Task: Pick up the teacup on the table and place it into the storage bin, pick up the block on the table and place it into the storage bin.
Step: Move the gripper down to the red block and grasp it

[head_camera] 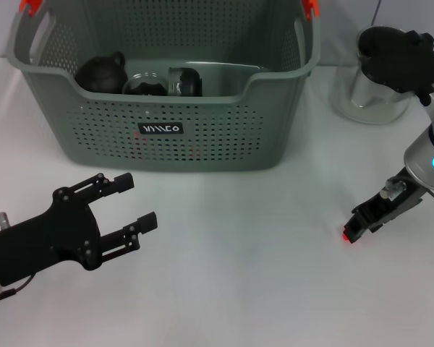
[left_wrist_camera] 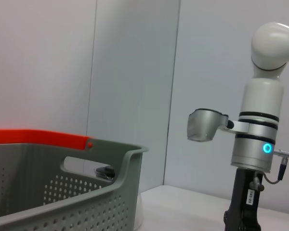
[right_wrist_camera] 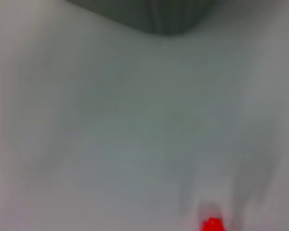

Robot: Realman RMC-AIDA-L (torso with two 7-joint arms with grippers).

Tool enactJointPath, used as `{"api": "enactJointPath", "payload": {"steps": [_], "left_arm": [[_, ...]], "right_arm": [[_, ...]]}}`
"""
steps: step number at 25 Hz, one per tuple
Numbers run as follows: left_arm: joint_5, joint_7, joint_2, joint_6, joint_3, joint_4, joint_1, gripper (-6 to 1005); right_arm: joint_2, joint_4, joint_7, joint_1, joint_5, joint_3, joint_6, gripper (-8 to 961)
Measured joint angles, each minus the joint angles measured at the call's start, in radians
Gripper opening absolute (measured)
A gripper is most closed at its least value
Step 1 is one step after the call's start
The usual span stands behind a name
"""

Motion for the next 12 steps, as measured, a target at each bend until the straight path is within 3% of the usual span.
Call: {"api": "enactJointPath", "payload": {"steps": [12], "left_arm": [[0.0,0.002,0.0,-0.001,0.0,0.0,0.002,732]], "right_arm": [[-0.003,0.048,0.058,0.023,-0.016,-0.045,0.047,438]]}}
